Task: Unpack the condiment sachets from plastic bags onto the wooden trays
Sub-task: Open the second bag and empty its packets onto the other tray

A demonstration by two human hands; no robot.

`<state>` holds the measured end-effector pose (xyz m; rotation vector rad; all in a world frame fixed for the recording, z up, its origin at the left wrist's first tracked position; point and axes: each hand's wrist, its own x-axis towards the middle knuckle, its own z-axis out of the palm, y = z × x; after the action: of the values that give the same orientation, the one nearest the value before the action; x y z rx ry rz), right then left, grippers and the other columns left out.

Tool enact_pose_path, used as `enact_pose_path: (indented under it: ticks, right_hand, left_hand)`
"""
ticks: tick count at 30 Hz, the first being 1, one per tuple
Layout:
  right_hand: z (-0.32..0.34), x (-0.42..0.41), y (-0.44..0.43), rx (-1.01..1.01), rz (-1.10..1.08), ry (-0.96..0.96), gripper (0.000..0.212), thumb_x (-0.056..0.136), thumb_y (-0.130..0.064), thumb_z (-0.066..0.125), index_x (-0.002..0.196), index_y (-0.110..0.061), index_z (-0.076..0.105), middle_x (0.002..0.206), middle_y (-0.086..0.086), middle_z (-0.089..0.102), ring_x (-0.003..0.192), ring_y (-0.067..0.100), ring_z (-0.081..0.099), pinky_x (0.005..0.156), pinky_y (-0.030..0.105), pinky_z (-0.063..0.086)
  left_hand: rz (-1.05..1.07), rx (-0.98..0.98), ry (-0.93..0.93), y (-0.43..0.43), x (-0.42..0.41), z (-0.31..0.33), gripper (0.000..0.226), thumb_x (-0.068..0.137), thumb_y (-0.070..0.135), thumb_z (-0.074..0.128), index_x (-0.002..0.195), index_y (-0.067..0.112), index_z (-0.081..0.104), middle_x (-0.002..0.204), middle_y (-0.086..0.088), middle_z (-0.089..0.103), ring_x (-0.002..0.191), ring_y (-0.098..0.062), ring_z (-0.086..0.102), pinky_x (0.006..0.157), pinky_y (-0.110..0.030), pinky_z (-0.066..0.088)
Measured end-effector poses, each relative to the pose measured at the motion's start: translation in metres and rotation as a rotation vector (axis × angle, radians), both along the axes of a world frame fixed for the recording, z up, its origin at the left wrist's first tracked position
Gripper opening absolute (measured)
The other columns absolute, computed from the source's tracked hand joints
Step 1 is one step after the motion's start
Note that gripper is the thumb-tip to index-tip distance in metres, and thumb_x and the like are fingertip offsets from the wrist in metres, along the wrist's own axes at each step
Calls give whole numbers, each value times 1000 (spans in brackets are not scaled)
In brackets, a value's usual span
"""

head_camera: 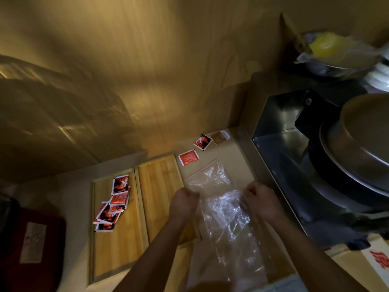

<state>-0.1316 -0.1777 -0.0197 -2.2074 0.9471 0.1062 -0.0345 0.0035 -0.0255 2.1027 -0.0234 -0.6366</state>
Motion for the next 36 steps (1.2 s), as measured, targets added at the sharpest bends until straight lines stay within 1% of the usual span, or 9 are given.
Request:
enact_pose_path:
  ticks: [6,11,14,17,20,23,27,30,36]
  right_hand:
    - [-10,47,-4,0,72,1,10,87,-13,49,80,-13,57,95,11,69,87,27,64,74,35,51]
    - [-22,68,-6,52,17,26,18,83,-16,50,96,-7,57,98,12,65,91,30,62,78,37,51]
    - [-32,74,-3,252,-152,33,29,74,-20,58,100,-8,54,92,10,66,88,30,64,79,41,53]
    - [-41,79,-6,313,-221,-20,13,75,-14,59,85,-7,63,84,11,67,83,29,64,74,39,53]
    - [-33,80,-10,358,-229,-102,21,79,0,55,62,-12,59,70,12,62,73,26,59,67,36,48]
    - [-15,78,-10,470,-265,-218,23,82,2,55,61,-9,53,61,8,55,62,22,52,57,29,42]
    - [17,76,-5,564,-232,-363,25,86,-8,58,62,-10,53,61,7,53,56,16,50,50,25,41]
    - [40,83,-2,567,-228,-453,22,85,-8,59,64,-9,55,59,4,55,51,9,53,47,19,45]
    - [79,97,14,615,-117,-600,22,83,-5,61,64,-16,59,65,5,59,62,15,55,62,28,45]
  left_hand:
    - [-10,148,67,-29,24,-6,35,84,22,54,109,-2,56,110,-15,67,99,-31,63,75,-33,48]
    - [92,140,181,-49,30,-11,62,90,16,51,140,-6,21,137,-25,47,125,-37,47,95,-34,43]
    - [29,240,207,-56,32,-7,45,91,20,50,133,5,42,135,-21,51,118,-35,54,100,-44,41]
    - [179,96,386,-55,39,-14,41,86,19,58,123,3,54,128,-15,60,78,-9,59,77,-25,54]
    - [62,-12,352,-53,40,-4,24,81,8,59,103,1,65,104,-15,70,91,-20,67,83,-30,52]
    - [354,-339,316,-53,36,5,15,82,-5,55,72,4,62,64,-9,58,52,-9,58,47,-18,46]
    - [308,-438,119,-45,39,17,25,80,-7,57,61,9,57,67,-7,59,66,-15,55,61,-24,46]
    - [270,-531,29,-41,41,39,21,81,-4,62,66,11,58,66,-3,59,57,-1,57,60,-16,48]
    - [194,-543,-196,-8,50,83,15,82,1,63,72,12,60,70,-2,61,60,-1,57,62,-16,47]
